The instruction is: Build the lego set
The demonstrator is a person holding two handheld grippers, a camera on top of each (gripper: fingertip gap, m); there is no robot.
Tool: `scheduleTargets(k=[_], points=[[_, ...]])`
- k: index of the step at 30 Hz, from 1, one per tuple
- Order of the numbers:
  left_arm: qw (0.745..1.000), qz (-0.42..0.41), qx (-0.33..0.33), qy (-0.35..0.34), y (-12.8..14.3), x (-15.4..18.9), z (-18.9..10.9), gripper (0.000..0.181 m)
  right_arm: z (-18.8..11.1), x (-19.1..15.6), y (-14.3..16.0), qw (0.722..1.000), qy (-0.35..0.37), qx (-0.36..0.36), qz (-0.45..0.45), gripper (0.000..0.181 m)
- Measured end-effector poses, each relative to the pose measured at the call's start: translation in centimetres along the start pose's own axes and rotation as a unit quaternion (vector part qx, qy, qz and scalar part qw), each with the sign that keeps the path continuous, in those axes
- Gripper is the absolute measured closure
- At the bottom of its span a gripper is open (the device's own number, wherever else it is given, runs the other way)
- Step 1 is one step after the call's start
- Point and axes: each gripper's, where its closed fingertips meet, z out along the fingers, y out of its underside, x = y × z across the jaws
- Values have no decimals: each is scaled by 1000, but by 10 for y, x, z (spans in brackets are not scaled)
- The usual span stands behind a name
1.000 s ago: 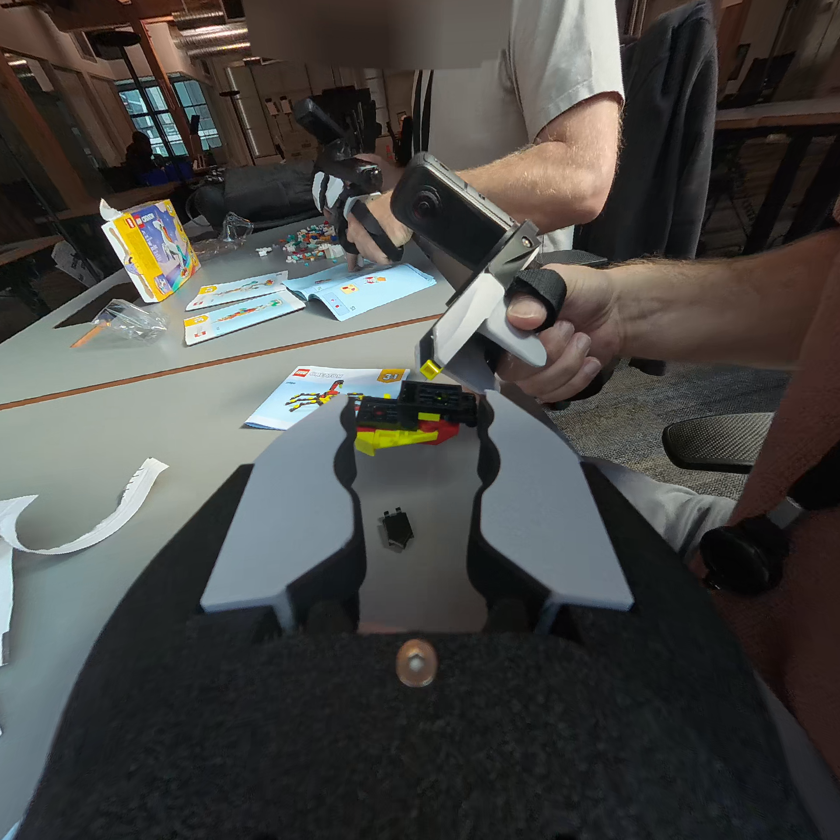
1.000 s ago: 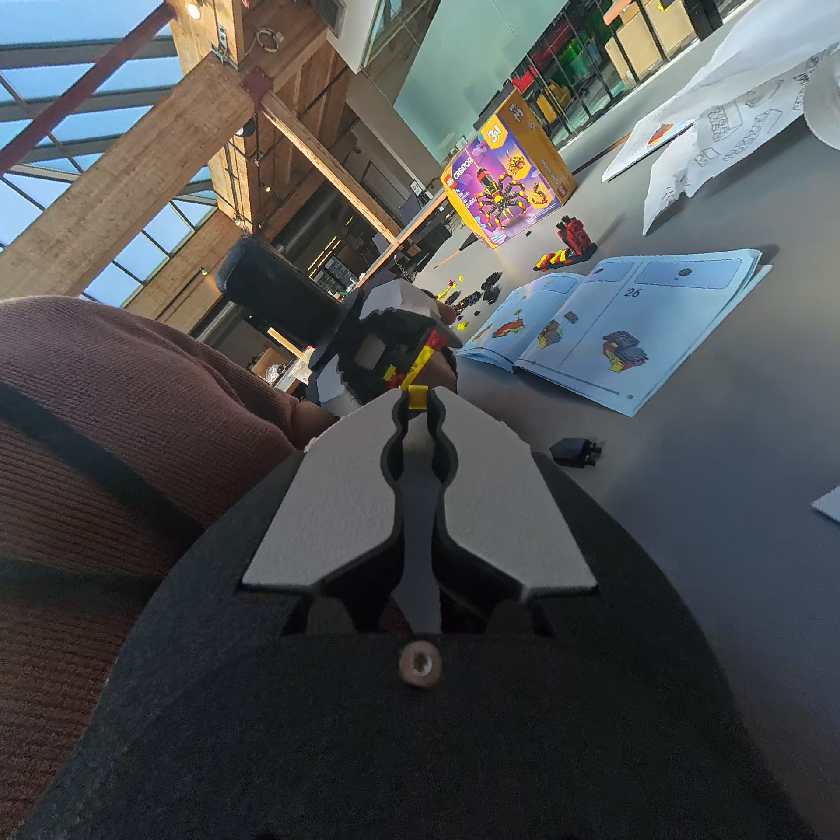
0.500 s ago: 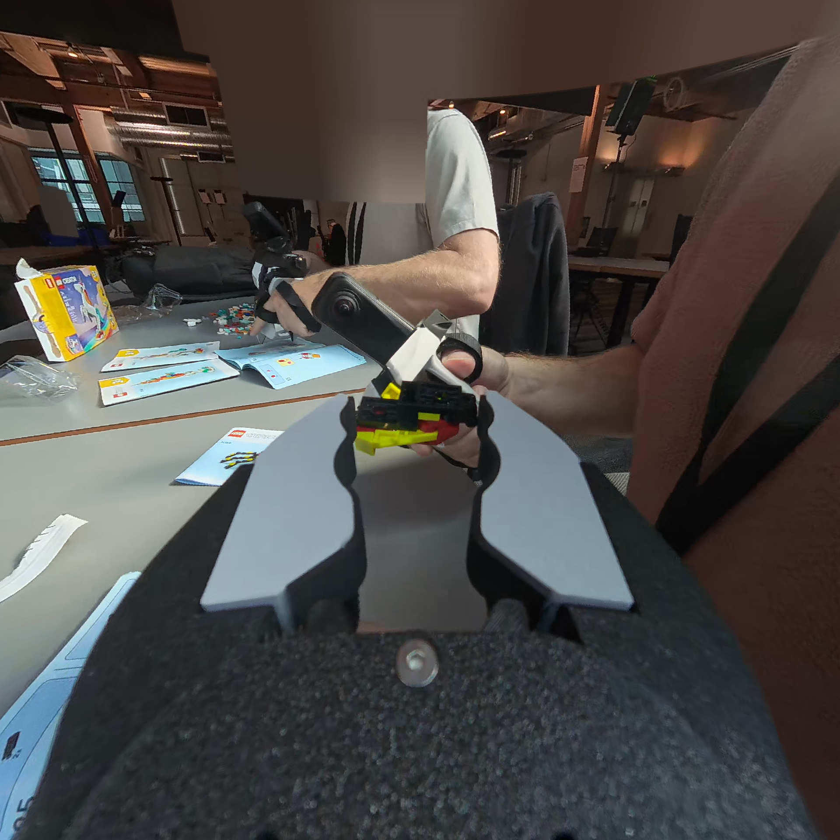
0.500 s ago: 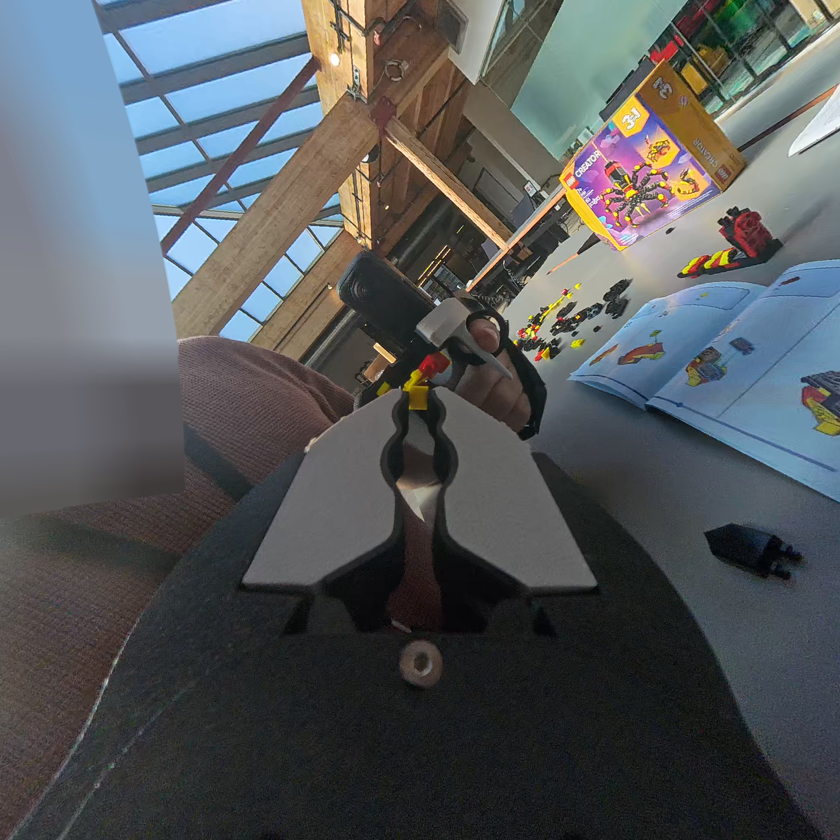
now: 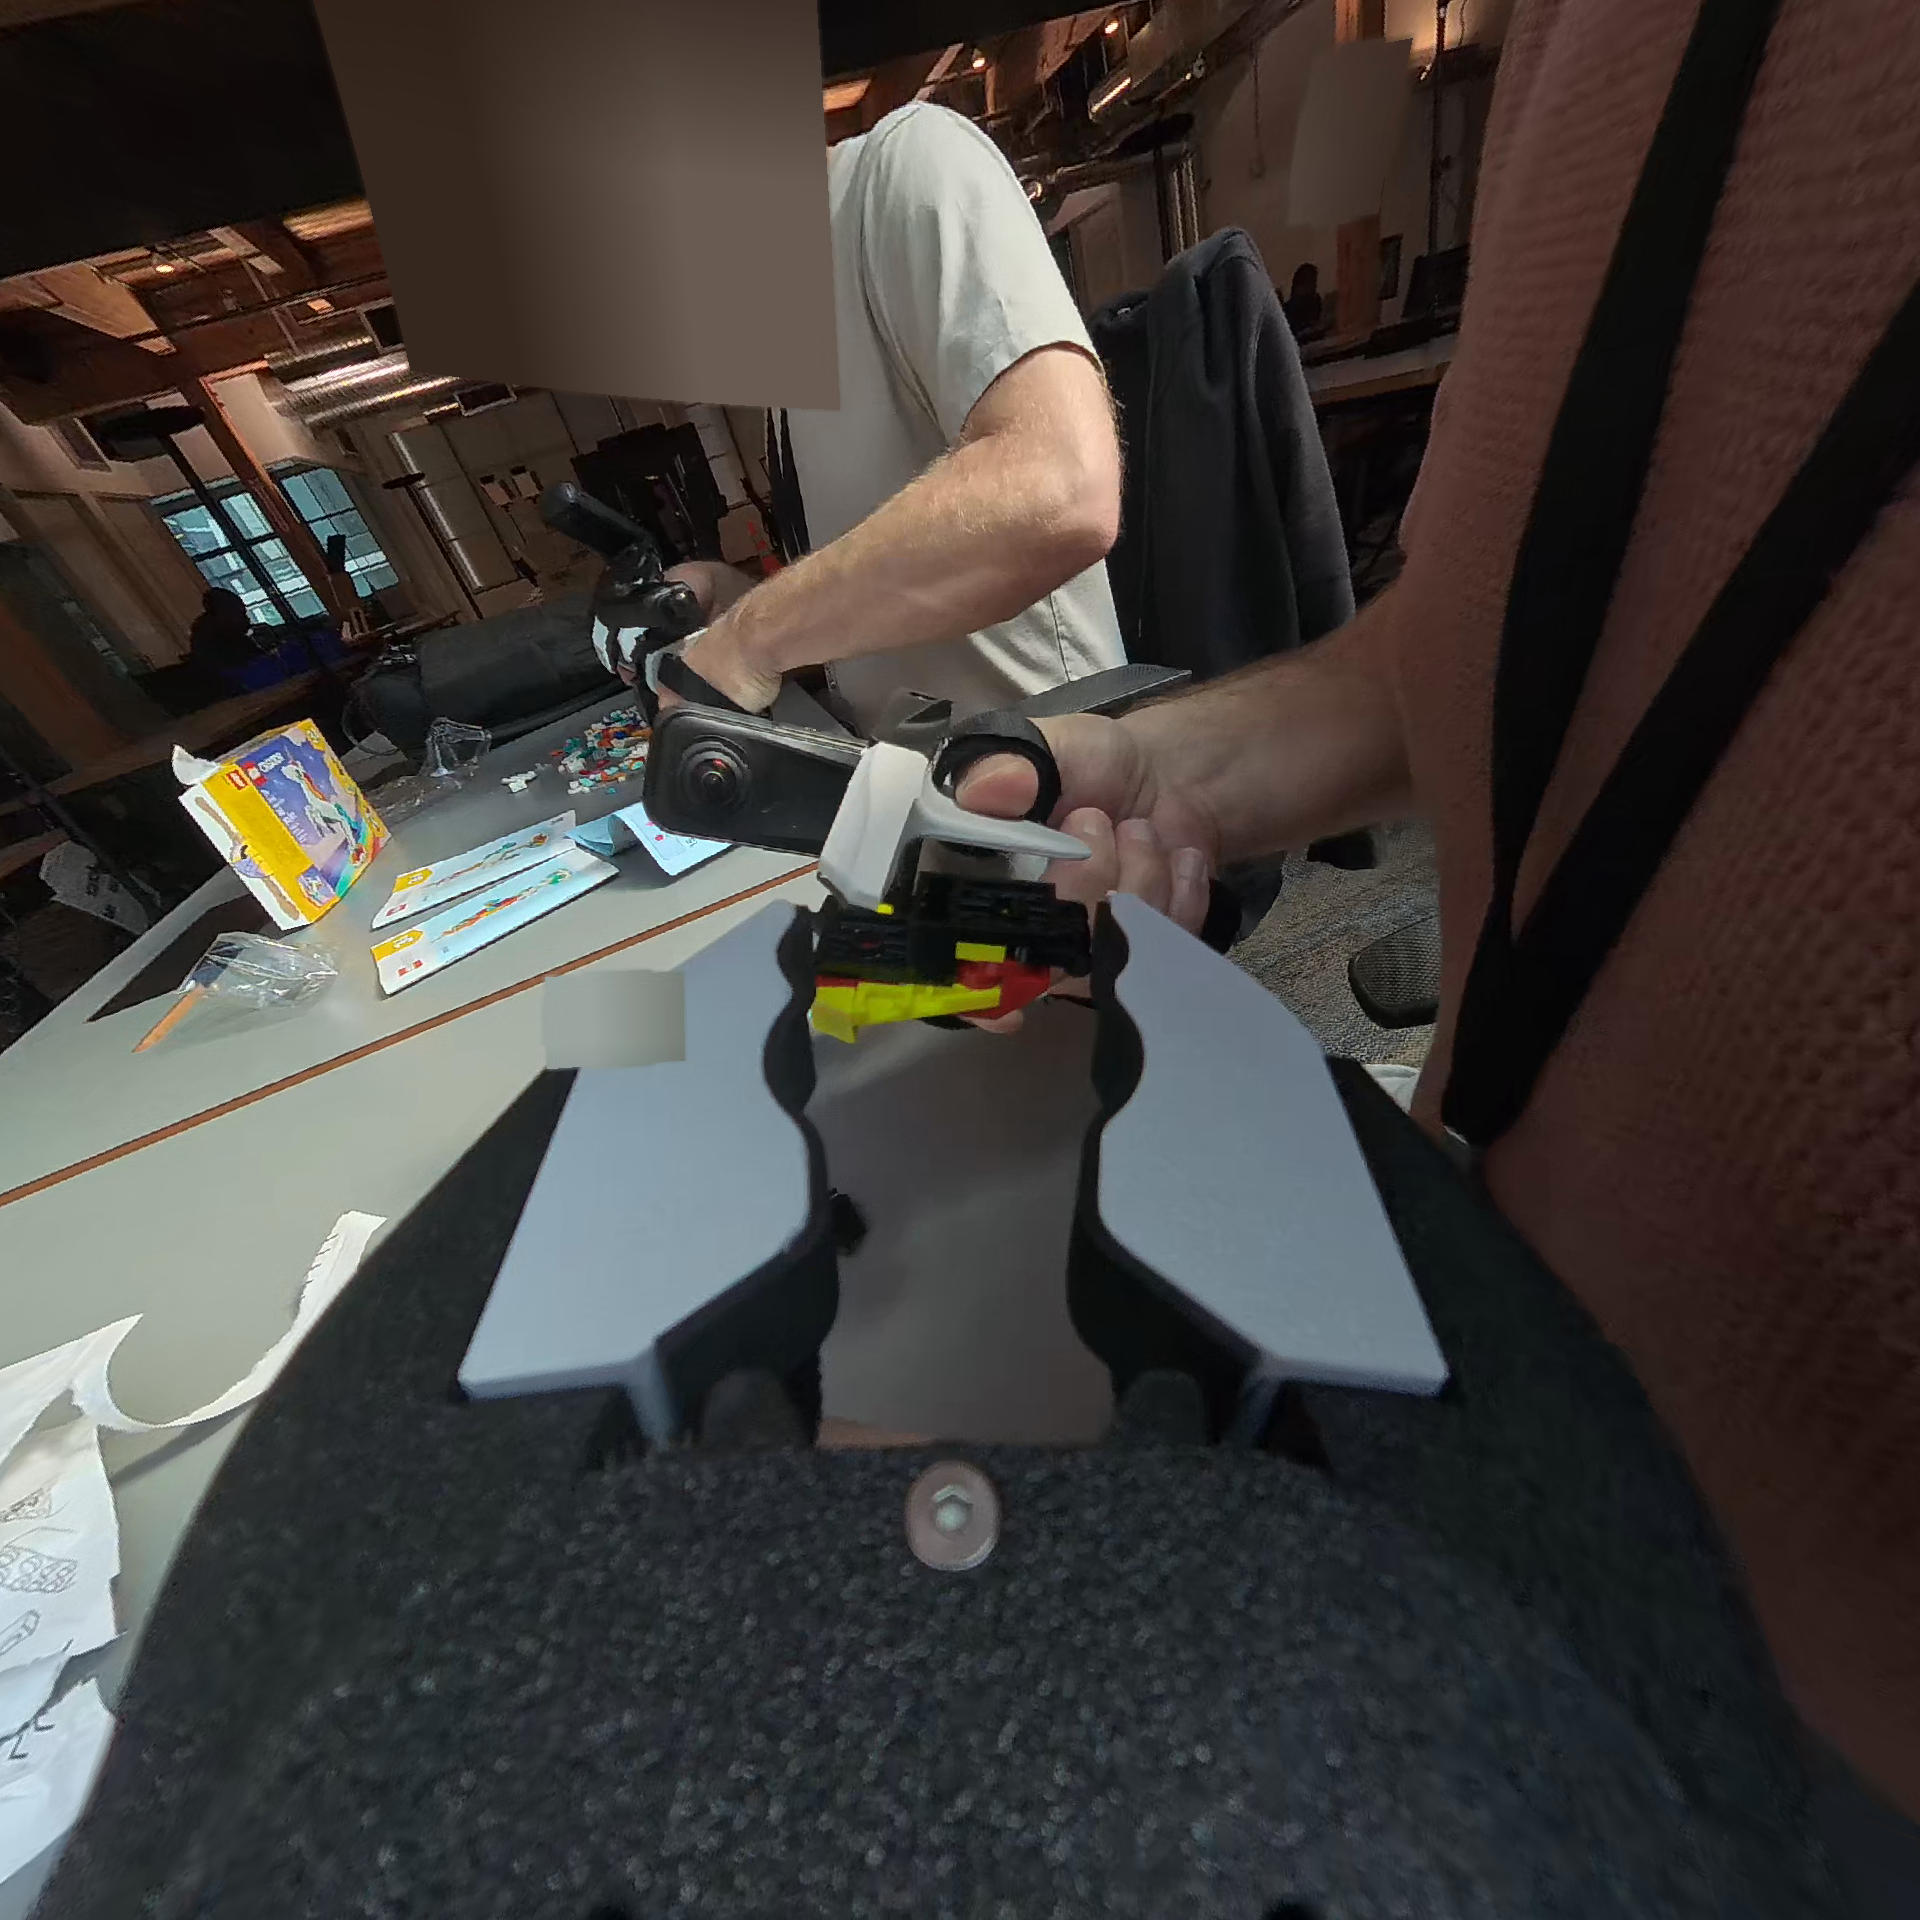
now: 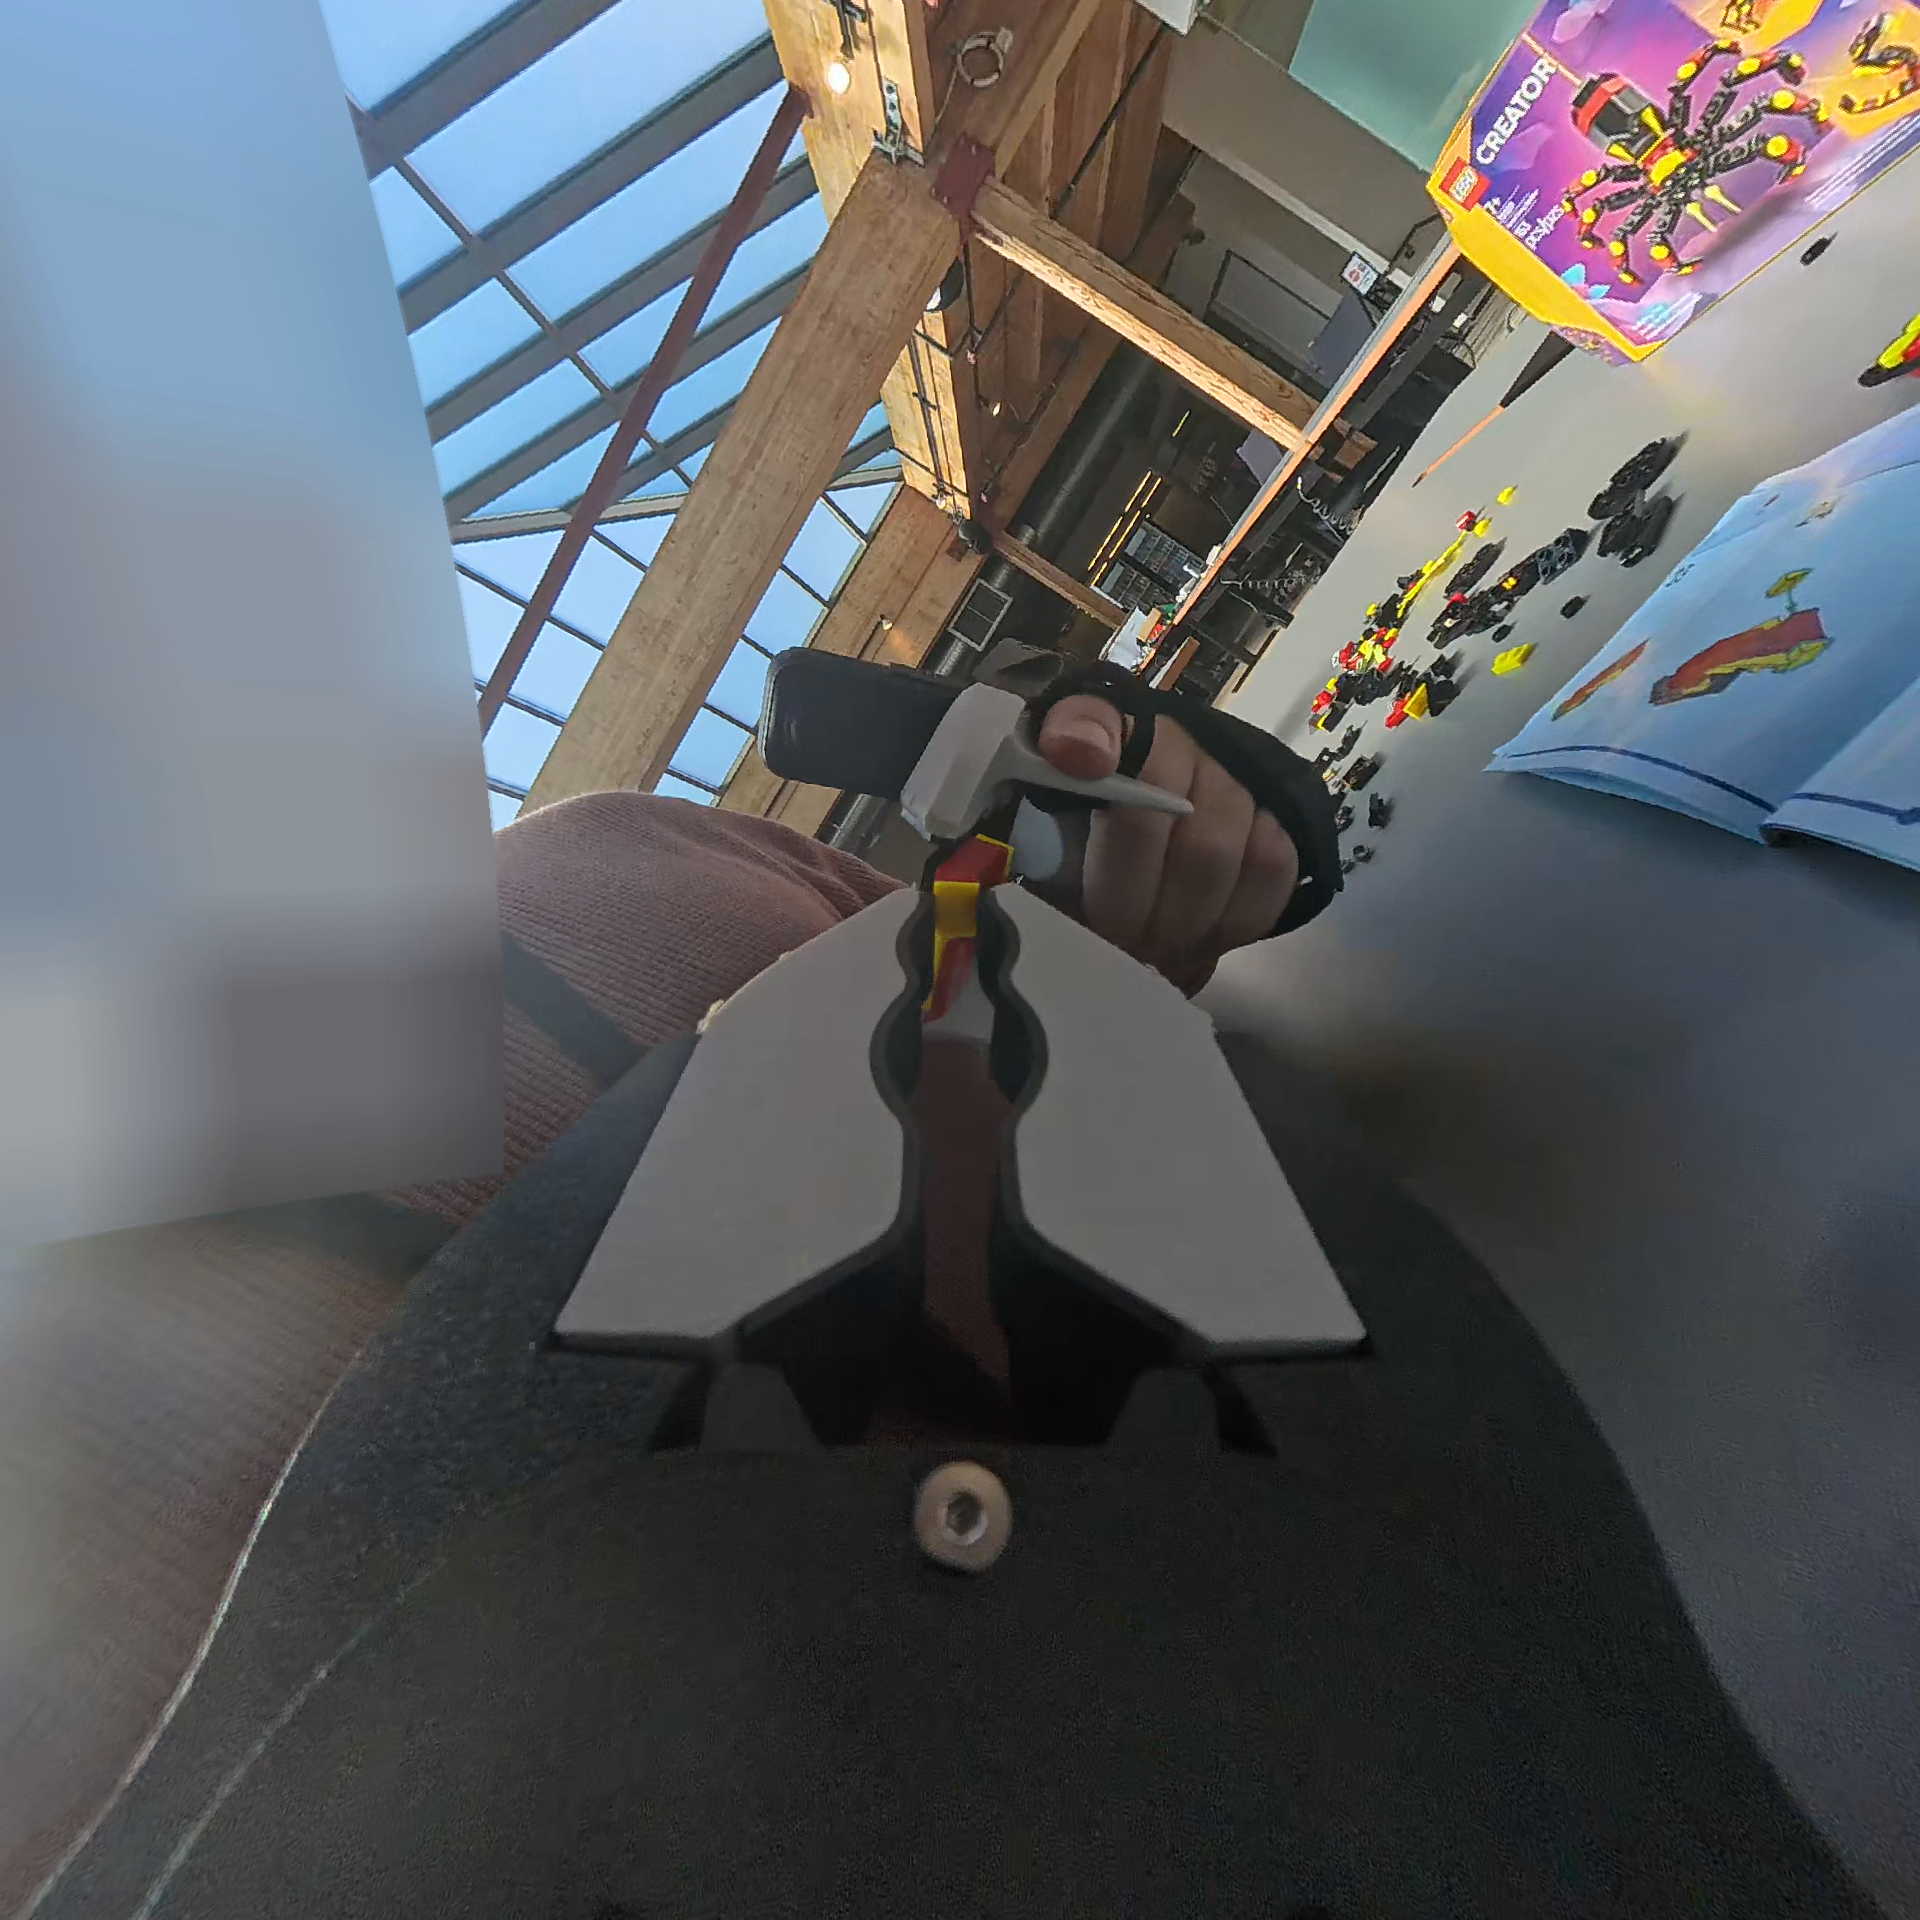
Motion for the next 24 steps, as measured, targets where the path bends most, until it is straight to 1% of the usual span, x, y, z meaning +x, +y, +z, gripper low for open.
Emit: scheduleTargets(k=[4, 8, 11, 14, 16, 20, 24], points=[[999, 30, -13, 5, 0, 1, -1, 130, 3, 0, 1, 1000, -2, -9, 17, 174], [999, 32, -13, 16, -3, 6, -3, 130, 4, -3, 6, 999, -8, -18, 33, 174], [999, 20, 3, 25, -10, 17, -4, 130, 6, -12, 16, 998, -16, -30, 45, 174], [999, 16, 4, 41, -14, 34, -4, 130, 7, -16, 32, 997, -13, -43, 67, 174], [998, -5, 14, 63, -15, 42, -4, 130, 7, -15, 41, 995, -6, -47, 83, 174], [995, -30, 40, 89, -19, 45, -5, 130, 6, -18, 44, 994, -29, -32, 105, 174], [993, -43, 72, 85, -24, 41, -5, 130, 8, -21, 39, 993, -44, -8, 107, 174]])
